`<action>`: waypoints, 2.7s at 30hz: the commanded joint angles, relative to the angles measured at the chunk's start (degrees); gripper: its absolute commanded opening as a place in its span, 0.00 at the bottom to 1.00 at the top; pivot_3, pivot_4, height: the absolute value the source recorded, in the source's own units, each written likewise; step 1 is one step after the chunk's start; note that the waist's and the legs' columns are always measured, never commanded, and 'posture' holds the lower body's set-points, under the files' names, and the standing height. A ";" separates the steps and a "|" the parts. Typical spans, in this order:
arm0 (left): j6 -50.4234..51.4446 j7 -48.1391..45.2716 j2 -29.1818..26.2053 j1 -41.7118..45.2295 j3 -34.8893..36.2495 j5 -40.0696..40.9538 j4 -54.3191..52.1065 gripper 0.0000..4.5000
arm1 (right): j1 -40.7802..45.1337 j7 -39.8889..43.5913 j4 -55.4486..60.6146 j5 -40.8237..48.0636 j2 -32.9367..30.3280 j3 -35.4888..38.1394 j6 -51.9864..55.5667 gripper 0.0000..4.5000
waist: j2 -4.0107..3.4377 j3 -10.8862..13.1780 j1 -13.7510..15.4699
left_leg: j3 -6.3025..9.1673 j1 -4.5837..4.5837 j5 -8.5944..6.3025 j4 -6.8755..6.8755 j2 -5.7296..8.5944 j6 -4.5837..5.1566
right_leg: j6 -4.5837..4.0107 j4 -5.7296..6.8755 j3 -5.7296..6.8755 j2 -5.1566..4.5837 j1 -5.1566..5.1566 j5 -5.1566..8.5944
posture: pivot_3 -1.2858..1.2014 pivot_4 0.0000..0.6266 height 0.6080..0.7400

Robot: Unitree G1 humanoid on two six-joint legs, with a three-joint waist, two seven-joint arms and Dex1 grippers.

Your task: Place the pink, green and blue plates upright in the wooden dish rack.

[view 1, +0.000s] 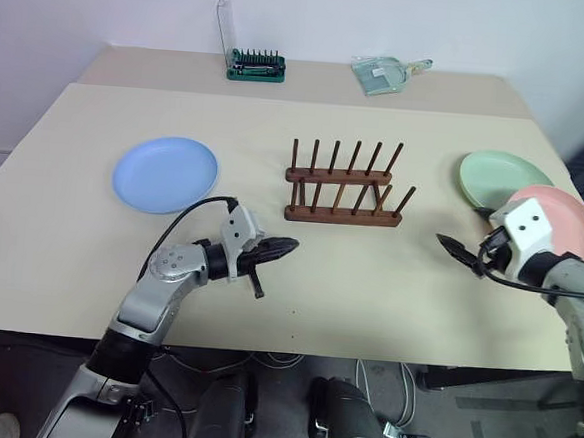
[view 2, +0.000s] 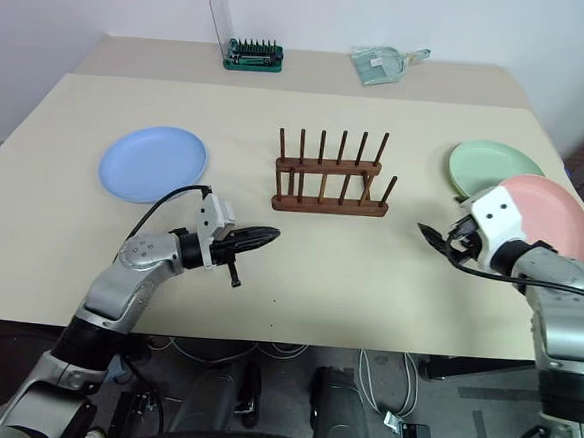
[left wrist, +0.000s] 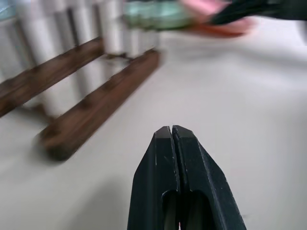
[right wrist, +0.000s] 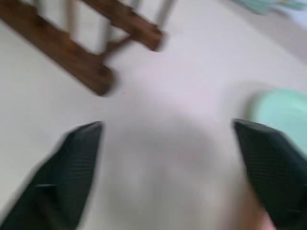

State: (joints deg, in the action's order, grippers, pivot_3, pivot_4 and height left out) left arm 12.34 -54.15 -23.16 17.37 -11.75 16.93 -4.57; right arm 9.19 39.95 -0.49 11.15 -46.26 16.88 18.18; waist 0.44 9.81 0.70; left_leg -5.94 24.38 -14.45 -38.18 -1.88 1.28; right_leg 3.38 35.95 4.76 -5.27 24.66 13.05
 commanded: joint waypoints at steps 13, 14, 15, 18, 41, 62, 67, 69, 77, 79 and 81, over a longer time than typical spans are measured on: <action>-0.72 -4.86 0.56 1.63 -1.07 1.25 -1.35 0.00 | 2.02 -11.36 -12.34 -7.37 -0.31 -0.71 2.72 0.68 | -0.01 0.00 -0.12 | -0.01 0.05 0.02 0.03 0.01 0.04 | 0.06 -0.02 -0.02 0.16 0.04 0.03 | 0.52 0.24 1.00; -0.73 -4.77 0.49 1.28 -0.98 1.33 -1.56 0.00 | 1.86 -11.28 -12.06 -7.34 -0.30 -0.72 2.63 0.59 | -0.01 0.00 -0.13 | -0.01 0.05 0.02 0.03 0.01 0.04 | 0.06 -0.02 -0.02 0.16 0.04 0.03 | 0.52 0.24 1.00; -0.71 -4.64 0.46 0.94 -0.90 1.43 -1.79 0.00 | 1.71 -11.23 -11.79 -7.36 -0.29 -0.74 2.57 0.47 | -0.01 0.00 -0.14 | -0.02 0.05 0.02 0.03 0.01 0.04 | 0.06 -0.02 -0.03 0.17 0.03 0.03 | 0.52 0.24 1.00; -0.66 -3.99 0.55 -0.06 -0.66 1.69 -2.40 0.00 | 1.03 -11.36 -10.44 -7.40 -0.36 -0.43 2.91 0.12 | 0.00 0.00 -0.08 | -0.02 0.06 0.02 0.03 0.01 0.04 | 0.07 -0.03 -0.03 0.17 0.04 0.04 | 0.52 0.24 1.00; -0.64 -1.74 1.14 0.73 1.77 2.72 -1.13 0.00 | 12.76 0.81 18.81 15.53 0.06 2.66 7.33 0.01 | -0.11 0.10 -0.07 | 0.05 0.05 0.02 0.03 -0.07 0.04 | 0.23 0.01 -0.04 0.28 0.06 0.14 | 0.52 0.24 1.00; 0.25 2.42 0.18 -2.81 3.85 3.55 -5.62 0.00 | 25.72 3.07 2.44 44.15 10.56 3.07 24.96 0.01 | -0.05 0.16 -0.04 | -0.01 0.12 -0.01 0.04 0.04 0.10 | 0.07 -0.03 -0.01 -0.06 0.07 0.03 | 0.52 0.24 1.00; 0.43 2.67 0.11 -3.15 3.88 3.58 -6.08 0.00 | 26.17 1.55 0.83 44.45 11.98 3.53 25.77 0.01 | -0.05 0.16 -0.04 | -0.02 0.12 -0.01 0.04 0.04 0.10 | 0.08 -0.01 -0.01 -0.05 0.08 0.03 | 0.52 0.24 1.00; 0.48 2.70 0.09 -3.28 3.92 3.55 -6.15 0.00 | 26.46 0.68 0.13 44.67 12.55 3.98 25.72 0.01 | -0.05 0.16 -0.05 | -0.03 0.11 -0.01 0.03 0.04 0.10 | 0.08 0.00 -0.01 -0.05 0.08 0.03 | 0.52 0.24 1.00; 0.54 2.52 0.31 -2.64 3.90 3.74 -5.72 0.00 | 27.01 -0.04 -2.43 47.09 13.24 5.35 28.29 0.01 | -0.05 0.16 -0.05 | -0.03 0.11 -0.01 0.03 0.03 0.10 | 0.08 0.00 -0.01 -0.05 0.08 0.03 | 0.52 0.24 1.00; 0.54 2.43 0.32 -2.52 3.89 3.75 -5.61 0.00 | 27.53 -0.23 -3.73 47.87 13.38 6.04 29.02 0.01 | -0.05 0.16 -0.07 | -0.03 0.11 -0.01 0.03 0.04 0.10 | 0.08 0.00 -0.01 -0.05 0.08 0.03 | 0.52 0.24 1.00; 0.55 2.39 0.32 -2.47 3.86 3.72 -5.57 0.00 | 28.19 0.03 -5.44 48.53 13.30 6.89 29.44 0.01 | -0.05 0.16 -0.12 | -0.03 0.11 -0.01 0.03 0.04 0.10 | 0.08 0.00 -0.01 -0.05 0.08 0.03 | 0.52 0.24 1.00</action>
State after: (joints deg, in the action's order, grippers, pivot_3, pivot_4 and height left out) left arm 13.16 -51.70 -22.92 14.22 -8.68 19.49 -8.48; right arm 35.51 39.64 -5.95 57.71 -33.01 21.52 47.50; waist 0.39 9.98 0.58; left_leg -5.97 24.49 -14.46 -38.15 -1.85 1.38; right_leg 3.46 35.95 4.75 -5.32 24.74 13.08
